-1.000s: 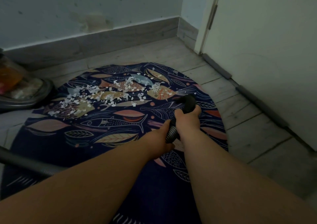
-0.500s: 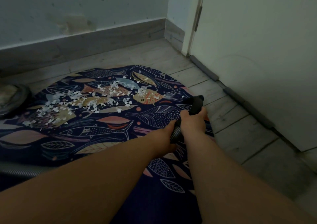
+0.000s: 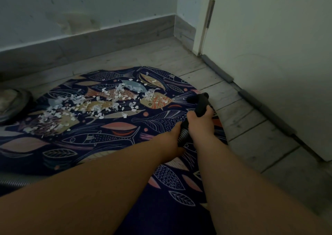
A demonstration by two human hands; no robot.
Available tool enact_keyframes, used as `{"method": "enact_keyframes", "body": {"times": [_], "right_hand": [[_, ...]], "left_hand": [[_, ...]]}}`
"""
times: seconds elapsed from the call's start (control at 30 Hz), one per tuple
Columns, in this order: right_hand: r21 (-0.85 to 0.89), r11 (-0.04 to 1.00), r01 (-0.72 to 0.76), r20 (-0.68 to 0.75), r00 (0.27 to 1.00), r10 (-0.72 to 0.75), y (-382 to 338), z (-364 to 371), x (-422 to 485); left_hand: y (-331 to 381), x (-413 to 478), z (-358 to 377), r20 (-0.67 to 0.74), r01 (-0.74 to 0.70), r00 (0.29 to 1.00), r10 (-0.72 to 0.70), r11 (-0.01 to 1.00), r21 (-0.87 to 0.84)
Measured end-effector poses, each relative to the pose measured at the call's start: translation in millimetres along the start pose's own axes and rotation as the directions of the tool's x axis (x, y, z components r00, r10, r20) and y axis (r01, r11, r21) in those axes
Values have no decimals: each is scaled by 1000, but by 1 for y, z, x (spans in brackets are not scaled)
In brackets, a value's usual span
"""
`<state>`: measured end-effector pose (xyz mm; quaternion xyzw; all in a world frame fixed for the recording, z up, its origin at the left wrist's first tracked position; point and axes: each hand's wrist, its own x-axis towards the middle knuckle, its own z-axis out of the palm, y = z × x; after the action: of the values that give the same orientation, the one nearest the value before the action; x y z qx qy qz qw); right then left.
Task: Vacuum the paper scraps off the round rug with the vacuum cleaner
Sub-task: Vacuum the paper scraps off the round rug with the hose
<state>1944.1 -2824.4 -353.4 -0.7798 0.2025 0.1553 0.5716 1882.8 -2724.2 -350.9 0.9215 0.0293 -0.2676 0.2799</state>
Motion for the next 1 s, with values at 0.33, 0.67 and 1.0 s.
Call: {"method": "enact_keyframes", "body": {"times": [0.33,0.67,1.0], "right_hand": [[-84,996,32,100,995,-24,-8,16,-3],[-166,980,110,212,975,-73,-14,38,-16],[-95,993,69,212,976,-48,-13,40,-26]], "left_hand": [[-9,-15,-7,-29,45,998,-47,997,-57],[-23,-38,-9,-84,94,991,-104,989,-110],[-23,-49,-12,-94,96,990,-104,992,-85]]}}
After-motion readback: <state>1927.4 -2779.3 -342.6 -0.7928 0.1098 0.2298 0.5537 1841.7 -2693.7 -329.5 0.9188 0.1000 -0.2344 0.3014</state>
